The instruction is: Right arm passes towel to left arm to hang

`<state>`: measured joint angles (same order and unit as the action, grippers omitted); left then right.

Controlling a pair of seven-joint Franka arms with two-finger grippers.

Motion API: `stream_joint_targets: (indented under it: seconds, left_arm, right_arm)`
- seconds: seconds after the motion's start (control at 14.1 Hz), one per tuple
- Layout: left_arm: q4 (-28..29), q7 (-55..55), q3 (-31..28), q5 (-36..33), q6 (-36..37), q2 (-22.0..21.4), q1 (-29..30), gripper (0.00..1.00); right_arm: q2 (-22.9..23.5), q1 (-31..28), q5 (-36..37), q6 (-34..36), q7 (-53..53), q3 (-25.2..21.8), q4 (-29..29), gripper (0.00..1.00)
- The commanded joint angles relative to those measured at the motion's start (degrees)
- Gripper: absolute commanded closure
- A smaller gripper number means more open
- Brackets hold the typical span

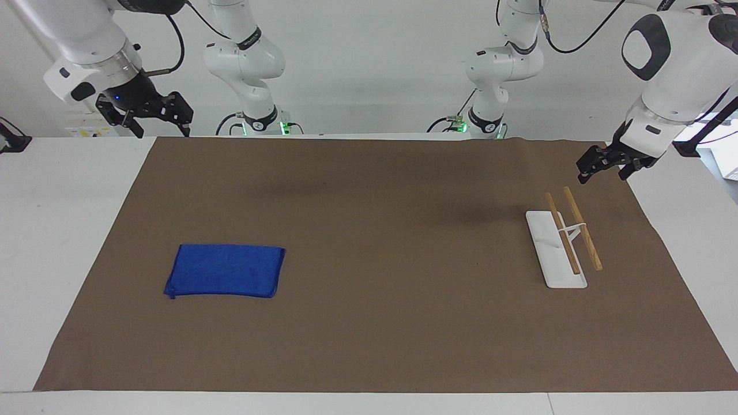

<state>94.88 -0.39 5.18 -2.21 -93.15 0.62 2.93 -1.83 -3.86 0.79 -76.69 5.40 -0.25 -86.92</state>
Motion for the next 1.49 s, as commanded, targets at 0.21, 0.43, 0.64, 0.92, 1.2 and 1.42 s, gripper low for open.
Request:
stream_joint_targets:
  seconds: [0.21, 0.43, 0.64, 0.92, 1.2, 1.42]
  left_arm:
    - [-4.7, 0.66, 0.27, 0.71, 2.35, -1.41, 0.32, 0.0]
    - [-4.18, 0.66, 0.27, 0.71, 2.36, -1.59, 0.24, 0.0]
    - [-3.74, 0.74, 0.27, 0.63, 2.45, -1.94, 0.41, 0.0]
    - [-3.65, 0.74, 0.18, 0.63, 2.45, -1.94, 0.41, 0.0]
    - [-3.65, 0.74, 0.18, 0.63, 2.45, -1.94, 0.41, 0.0]
    - [-3.65, 0.74, 0.18, 0.63, 2.18, -1.94, 0.41, 0.0]
  right_arm:
    - [-1.6, -0.54, -0.88, -0.91, 1.19, -0.01, -2.03, 0.0]
    - [-1.6, -0.89, -0.88, -0.48, 1.63, -0.01, -1.94, 0.0]
    - [-1.86, -0.1, -0.79, -6.58, 2.08, -0.01, -4.55, 0.0]
    - [-1.61, 0.34, -0.88, -24.33, 2.07, 0.25, -18.08, 0.0]
    - [4.88, 1.66, -1.4, -41.66, 1.99, 0.25, -27.07, 0.0]
    - [11.39, 2.1, -1.58, -49.93, 2.16, 0.34, -28.3, 0.07]
